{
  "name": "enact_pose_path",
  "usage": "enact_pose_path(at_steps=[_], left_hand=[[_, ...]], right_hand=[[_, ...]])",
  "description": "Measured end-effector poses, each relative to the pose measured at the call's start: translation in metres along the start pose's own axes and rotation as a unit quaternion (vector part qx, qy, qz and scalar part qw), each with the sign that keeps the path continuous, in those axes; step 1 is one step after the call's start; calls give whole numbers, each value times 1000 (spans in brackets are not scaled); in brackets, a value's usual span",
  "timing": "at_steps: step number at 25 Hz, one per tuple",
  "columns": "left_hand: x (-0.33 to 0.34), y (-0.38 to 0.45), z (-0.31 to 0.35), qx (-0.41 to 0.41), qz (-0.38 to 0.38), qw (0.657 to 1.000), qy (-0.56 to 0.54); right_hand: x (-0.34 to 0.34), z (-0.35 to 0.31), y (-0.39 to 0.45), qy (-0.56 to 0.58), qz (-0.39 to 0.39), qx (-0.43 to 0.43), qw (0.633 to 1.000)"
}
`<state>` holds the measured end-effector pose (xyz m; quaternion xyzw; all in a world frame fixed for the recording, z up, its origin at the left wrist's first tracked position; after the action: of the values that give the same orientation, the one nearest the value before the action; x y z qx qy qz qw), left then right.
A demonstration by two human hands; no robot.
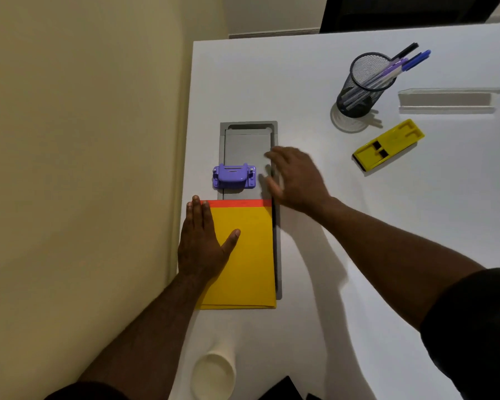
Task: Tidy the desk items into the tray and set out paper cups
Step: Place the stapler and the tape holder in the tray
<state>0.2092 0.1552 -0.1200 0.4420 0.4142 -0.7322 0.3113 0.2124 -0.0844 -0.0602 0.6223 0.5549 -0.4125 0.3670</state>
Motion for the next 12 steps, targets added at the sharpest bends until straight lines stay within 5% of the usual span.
enact_pose_path(at_steps=[4,7,12], left_hand=[[-1,-2,1,-1,18,1000,-8],[-2,-2,2,0,28,1000,-2],[-5,-4,2,-1,34,999,0]], right_hand=[[-61,94,-45,-71,115,146,980],[-78,160,-70,-108,42,232,966],[-83,188,-63,-198,-91,193,957]])
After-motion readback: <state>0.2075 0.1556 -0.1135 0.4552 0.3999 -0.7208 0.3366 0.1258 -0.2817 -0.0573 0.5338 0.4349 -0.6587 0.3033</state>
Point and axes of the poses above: each hand's wrist, its own y-axis towards the middle knuckle, its own x-axis out of the palm, z = x × y, the point moved 8 cm from there along y, towards the middle knuckle, and after that the axes turned 5 degrees about -z, right-handed, at the moved point
